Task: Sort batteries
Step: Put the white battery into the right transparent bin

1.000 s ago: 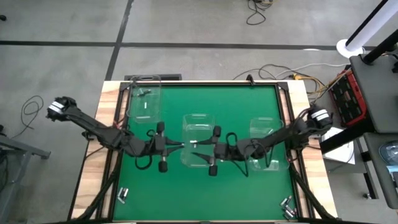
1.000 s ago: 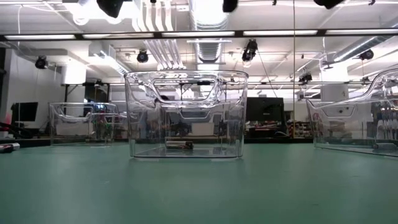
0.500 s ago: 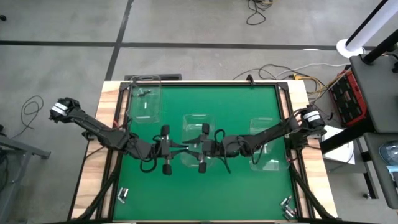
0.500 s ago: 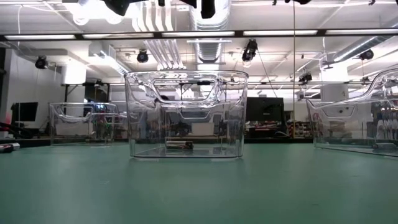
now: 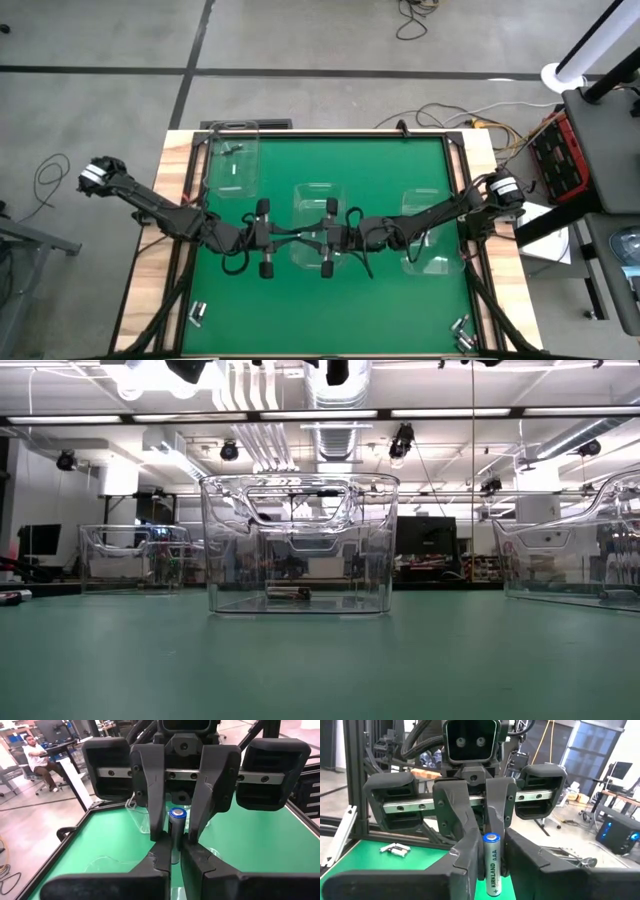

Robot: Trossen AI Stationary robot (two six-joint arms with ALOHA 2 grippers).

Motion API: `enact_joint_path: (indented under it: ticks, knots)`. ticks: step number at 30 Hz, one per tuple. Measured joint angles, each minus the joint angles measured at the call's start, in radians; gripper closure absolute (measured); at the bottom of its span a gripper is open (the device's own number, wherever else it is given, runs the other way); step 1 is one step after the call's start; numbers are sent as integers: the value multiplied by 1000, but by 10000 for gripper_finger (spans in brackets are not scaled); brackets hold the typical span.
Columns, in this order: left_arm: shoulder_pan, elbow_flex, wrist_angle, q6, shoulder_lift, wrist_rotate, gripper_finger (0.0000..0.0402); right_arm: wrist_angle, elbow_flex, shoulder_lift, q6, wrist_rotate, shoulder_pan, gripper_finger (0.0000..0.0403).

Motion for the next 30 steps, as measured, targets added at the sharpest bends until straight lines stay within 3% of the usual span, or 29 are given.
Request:
enact_joint_path:
  ticks: [8,15,22,27,30]
  knots:
    - [-1,1,0,4,-3,-39,401,-31,1,-14,-35,1,0,374]
    - [-9,40,-163,-17,-74,-76,374,-334,52,-135,-25,10,-4,377]
    - [-43,31,-497,-223,-178,-206,340,-1039,98,-354,181,182,-68,377]
    - [-60,-47,-576,-365,-221,-220,329,-1696,77,-482,495,185,-170,377]
    - [-60,-105,-543,-389,-227,-225,329,-1922,1,-531,631,120,-215,377]
